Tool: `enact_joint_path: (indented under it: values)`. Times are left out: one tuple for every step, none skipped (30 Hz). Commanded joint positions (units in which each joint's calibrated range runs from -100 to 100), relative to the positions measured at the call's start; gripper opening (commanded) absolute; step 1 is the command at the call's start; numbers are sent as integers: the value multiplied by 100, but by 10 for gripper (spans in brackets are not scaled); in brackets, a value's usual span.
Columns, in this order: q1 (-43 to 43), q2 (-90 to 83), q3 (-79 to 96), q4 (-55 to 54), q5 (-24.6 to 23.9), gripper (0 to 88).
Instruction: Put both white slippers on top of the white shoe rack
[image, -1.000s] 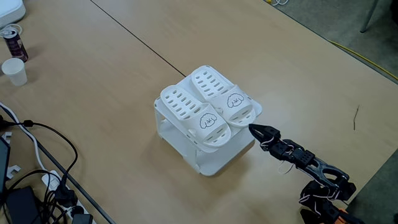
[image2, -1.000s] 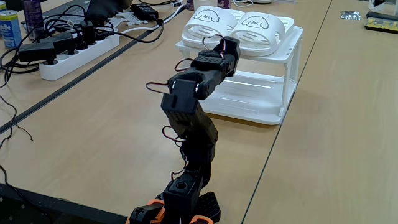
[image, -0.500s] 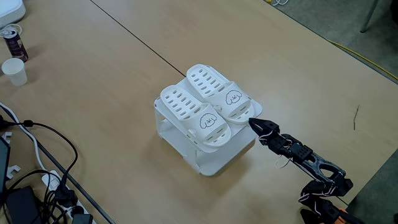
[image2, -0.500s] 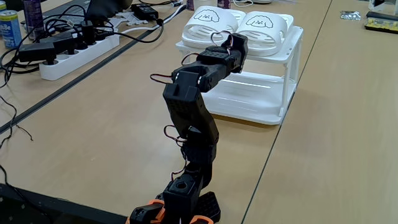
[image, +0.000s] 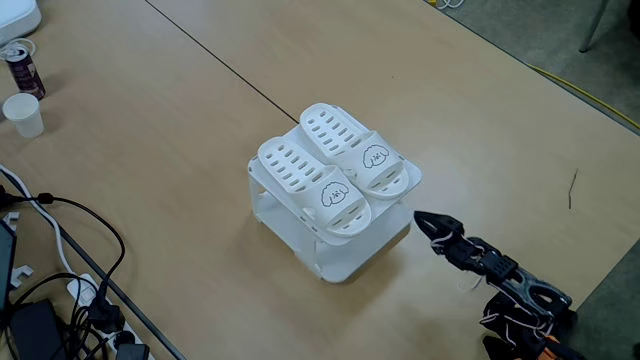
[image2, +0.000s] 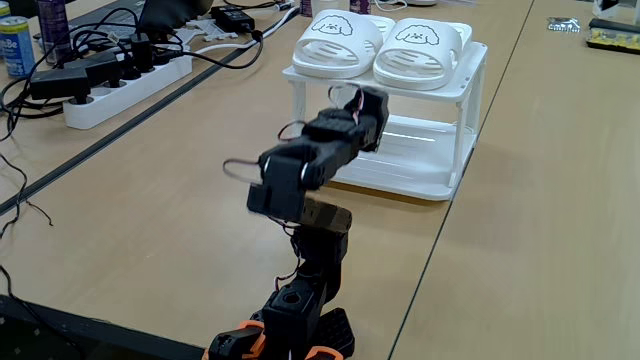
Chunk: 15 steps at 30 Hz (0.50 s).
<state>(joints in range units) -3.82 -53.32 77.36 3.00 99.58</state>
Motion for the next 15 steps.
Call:
enact_joint_path:
  values:
    - [28,-865,532,-404,42,8]
    - [28,-966,749,-680,42,8]
    - [28,-1058,974,-973,42,8]
    - [28,-1143,1182,-1267,42,8]
    - [28,-1201,1362,-1560,42,8]
    - [28,-1244,1515,-1897,42,8]
    - [28,-1294,1651,-2259,42,8]
    - [28,-1336,1768,-2604,42,8]
    - [28,-1387,1903,-2967,42,8]
    - [12,-1437,2012,-3320,42,8]
    - [12,-1496,2129,-3640,42,8]
    - [12,-1572,2237,-3907,42,8]
    - [20,-1647,2264,-4088,42,8]
    - [28,-1740,2264,-4209,42,8]
    - [28,-1833,2264,-4278,42,8]
